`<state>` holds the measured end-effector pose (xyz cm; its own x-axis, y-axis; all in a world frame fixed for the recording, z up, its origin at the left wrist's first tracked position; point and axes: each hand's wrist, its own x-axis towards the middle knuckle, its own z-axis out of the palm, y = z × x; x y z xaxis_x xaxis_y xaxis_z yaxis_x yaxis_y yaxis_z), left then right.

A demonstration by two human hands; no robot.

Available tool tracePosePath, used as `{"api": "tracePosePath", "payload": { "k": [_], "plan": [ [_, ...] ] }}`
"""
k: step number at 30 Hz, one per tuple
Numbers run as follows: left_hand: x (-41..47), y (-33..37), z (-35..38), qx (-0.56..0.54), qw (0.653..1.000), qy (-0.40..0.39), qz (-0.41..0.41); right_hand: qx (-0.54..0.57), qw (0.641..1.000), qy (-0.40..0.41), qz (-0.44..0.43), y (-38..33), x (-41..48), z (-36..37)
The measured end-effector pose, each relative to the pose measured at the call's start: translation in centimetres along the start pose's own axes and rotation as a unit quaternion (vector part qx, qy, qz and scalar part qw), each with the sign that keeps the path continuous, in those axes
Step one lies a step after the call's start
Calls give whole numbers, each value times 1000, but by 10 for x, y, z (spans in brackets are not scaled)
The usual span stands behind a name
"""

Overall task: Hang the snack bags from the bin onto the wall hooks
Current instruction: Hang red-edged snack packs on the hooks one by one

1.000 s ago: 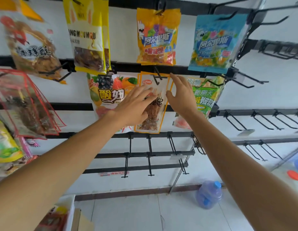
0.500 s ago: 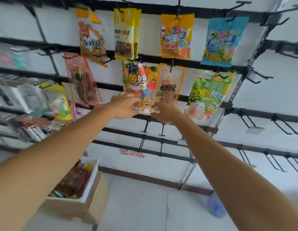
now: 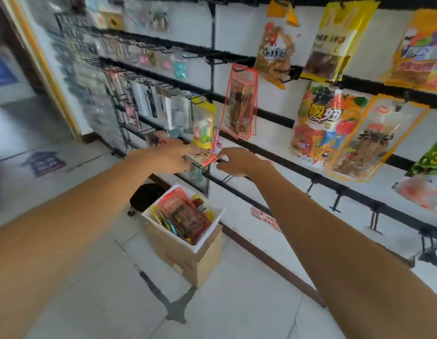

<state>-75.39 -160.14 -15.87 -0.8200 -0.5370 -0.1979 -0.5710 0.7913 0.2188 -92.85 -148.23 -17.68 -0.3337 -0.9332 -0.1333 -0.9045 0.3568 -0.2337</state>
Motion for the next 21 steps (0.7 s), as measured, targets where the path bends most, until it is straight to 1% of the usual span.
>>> {"api": "tracePosePath", "payload": {
  "k": [4, 9, 14, 21],
  "plan": [
    [-12, -57, 6, 5, 999, -16, -51, -9, 999, -29, -39, -55, 32, 17],
    [-8, -113, 15, -15, 997, -9, -70, -26, 997, -47, -53, -96, 71, 39],
    [12, -145, 25, -37, 997, -27, -65, -4, 997, -57, -47, -109, 97, 63],
    [48, -174, 63, -47, 995, -75, -52, 11, 992, -113, -46, -101, 143, 98]
  ]
}}
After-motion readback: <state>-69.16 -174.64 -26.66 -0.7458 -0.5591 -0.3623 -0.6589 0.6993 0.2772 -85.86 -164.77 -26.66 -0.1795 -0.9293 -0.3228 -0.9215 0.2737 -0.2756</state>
